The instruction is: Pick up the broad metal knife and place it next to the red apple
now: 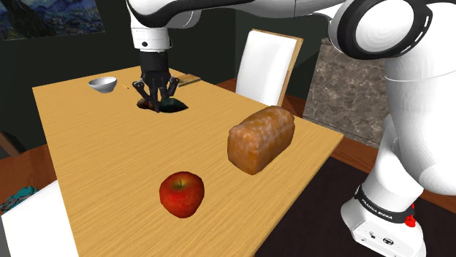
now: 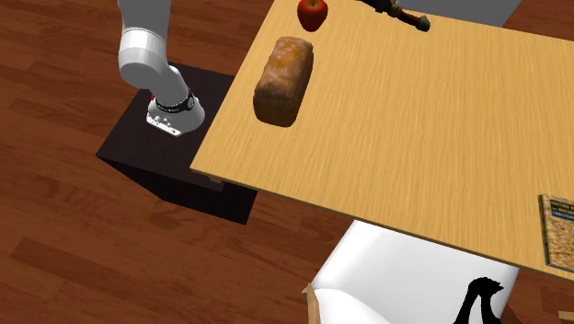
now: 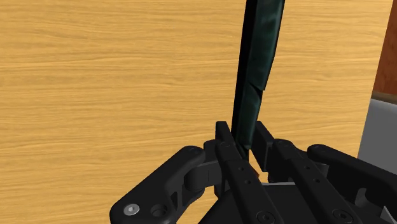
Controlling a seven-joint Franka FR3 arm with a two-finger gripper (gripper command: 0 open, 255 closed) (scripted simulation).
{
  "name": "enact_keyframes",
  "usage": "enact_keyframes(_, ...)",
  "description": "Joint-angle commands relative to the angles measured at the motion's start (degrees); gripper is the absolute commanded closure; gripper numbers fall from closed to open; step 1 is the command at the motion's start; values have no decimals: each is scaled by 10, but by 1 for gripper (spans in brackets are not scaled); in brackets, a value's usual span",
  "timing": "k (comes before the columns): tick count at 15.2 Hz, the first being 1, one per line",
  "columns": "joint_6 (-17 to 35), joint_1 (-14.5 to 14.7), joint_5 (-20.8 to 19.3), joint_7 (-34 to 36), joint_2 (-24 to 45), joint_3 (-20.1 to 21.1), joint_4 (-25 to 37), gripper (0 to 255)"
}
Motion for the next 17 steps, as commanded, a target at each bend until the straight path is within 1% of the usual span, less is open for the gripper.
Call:
enact_keyframes(1,13,1,0,0,4,0,-8,255)
enact_keyframes(9,75,1,1,-7,4,0,-71,255)
enact_keyframes(17,131,2,3,-13,13,0,-119,255)
